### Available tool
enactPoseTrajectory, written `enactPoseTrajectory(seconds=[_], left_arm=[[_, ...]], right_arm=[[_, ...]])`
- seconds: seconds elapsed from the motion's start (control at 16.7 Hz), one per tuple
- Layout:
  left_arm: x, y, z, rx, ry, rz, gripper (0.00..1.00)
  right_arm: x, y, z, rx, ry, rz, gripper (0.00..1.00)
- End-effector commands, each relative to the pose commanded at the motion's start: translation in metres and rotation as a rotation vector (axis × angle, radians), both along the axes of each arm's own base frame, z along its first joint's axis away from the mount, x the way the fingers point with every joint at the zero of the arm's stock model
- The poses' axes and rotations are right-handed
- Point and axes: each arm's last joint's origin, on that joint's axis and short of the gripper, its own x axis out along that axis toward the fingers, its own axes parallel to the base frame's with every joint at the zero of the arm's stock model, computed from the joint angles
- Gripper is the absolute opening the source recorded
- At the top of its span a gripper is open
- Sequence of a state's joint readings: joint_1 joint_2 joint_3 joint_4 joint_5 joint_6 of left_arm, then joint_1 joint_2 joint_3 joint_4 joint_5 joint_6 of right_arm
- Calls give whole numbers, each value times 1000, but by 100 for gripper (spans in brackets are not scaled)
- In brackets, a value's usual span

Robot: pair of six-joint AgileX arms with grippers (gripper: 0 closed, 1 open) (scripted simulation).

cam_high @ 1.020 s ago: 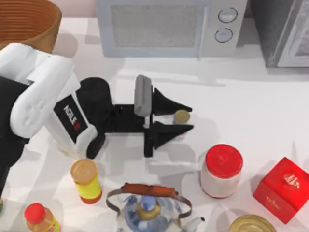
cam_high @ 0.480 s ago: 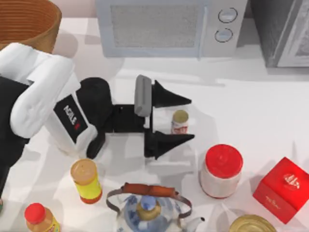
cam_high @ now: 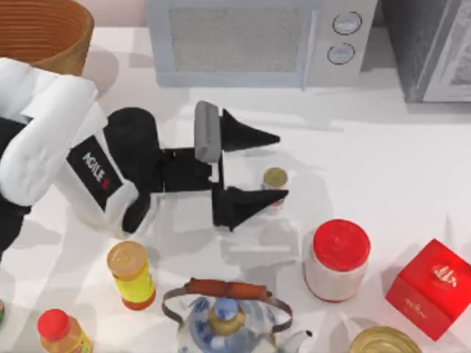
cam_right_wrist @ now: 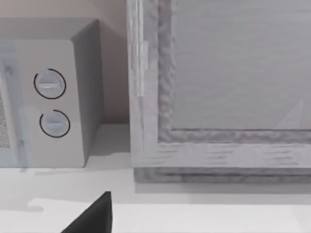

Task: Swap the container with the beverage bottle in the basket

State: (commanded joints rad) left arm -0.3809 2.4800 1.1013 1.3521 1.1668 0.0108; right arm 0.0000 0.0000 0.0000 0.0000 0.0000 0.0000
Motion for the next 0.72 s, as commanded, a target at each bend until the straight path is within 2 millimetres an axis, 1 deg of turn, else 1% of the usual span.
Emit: enactPoseTrajectory(seconds=[0.12, 0.18, 0.3, 0.36, 0.48, 0.54, 0.66, 0.72], left_arm=[[7, 15, 23, -4, -4, 80, 100], [9, 24, 39, -9, -16, 126, 100], [7, 41, 79, -22, -51, 228, 100], [4, 51, 100, -29, -72, 284, 100], [-11, 72, 144, -44, -114, 405, 100], [-22, 82, 164, -52, -133, 469, 100], [-51, 103, 200, -64, -161, 601, 100], [-69, 113, 214, -69, -170, 668, 100]], right_arm=[[0, 0, 0, 0, 0, 0, 100], [0, 0, 0, 0, 0, 0, 100], [0, 0, 0, 0, 0, 0, 100], [0, 0, 0, 0, 0, 0, 100], [0, 0, 0, 0, 0, 0, 100], [0, 0, 0, 0, 0, 0, 100], [0, 0, 0, 0, 0, 0, 100], [0, 0, 0, 0, 0, 0, 100]])
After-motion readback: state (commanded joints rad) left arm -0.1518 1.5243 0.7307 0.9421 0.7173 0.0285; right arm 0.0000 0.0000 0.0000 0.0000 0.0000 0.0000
